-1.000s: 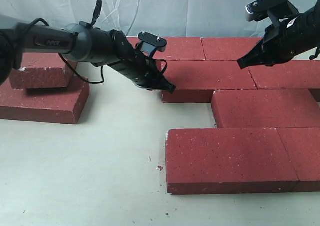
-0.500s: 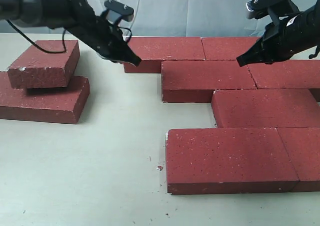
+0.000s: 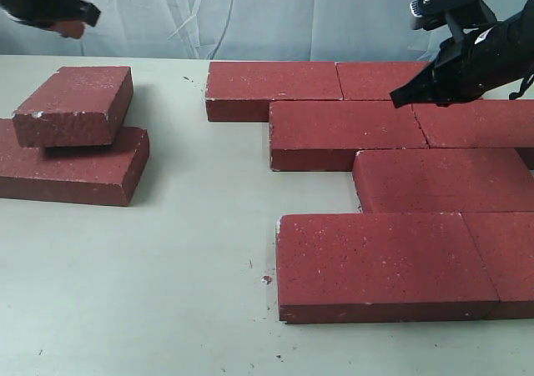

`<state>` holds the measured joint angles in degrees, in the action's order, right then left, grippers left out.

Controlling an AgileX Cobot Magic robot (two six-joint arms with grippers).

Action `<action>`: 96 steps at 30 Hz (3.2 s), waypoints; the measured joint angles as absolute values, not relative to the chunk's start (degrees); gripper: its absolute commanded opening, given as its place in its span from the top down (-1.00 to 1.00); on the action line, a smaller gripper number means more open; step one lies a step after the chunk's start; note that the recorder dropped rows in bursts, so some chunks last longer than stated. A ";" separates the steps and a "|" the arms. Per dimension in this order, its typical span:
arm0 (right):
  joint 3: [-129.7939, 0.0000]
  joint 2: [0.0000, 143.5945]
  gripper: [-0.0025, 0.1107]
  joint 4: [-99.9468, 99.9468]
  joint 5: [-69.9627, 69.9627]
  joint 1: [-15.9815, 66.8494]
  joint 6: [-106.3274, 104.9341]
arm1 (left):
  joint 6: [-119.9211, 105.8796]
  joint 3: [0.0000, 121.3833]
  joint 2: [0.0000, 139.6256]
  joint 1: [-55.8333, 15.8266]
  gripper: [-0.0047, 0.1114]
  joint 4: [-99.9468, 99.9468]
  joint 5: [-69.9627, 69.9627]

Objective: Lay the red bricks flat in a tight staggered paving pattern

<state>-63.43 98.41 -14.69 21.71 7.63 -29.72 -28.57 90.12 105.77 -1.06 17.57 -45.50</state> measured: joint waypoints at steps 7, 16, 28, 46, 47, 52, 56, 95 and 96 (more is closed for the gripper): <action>-63.43 98.41 0.97 -15.80 21.57 7.63 -29.72 | -26.09 90.12 105.77 10.88 0.92 24.83 -55.26; -63.43 98.41 0.97 -16.77 21.53 7.63 -29.72 | -28.53 90.12 105.68 24.21 0.51 36.81 -68.37; -63.43 98.41 0.97 -16.99 21.22 7.63 -29.83 | -31.36 81.73 106.59 27.46 -0.74 43.73 -69.85; -63.43 98.41 0.97 -17.14 21.07 7.63 -29.83 | -38.87 74.64 115.06 27.46 -0.73 56.17 -69.85; -63.43 98.41 0.97 -17.14 21.07 7.63 -29.83 | -38.98 74.60 115.26 27.46 -0.73 56.45 -69.85; -63.43 98.41 0.97 -17.25 20.56 7.63 -29.83 | -39.01 73.99 115.70 27.46 -0.73 56.73 -69.74; -63.43 98.41 0.97 -17.25 20.43 7.63 -29.83 | -39.15 73.39 115.70 27.46 -0.73 57.01 -69.74; -63.43 98.41 0.97 -17.25 20.32 7.63 -29.94 | -40.49 73.64 113.60 23.87 0.86 57.80 -69.54; -63.43 98.41 0.97 -17.25 20.32 7.63 -29.94 | -40.74 73.68 112.82 23.87 0.92 57.82 -69.54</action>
<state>-63.43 98.41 -17.25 20.32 7.63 -29.94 -40.74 73.68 112.82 23.87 57.82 -69.54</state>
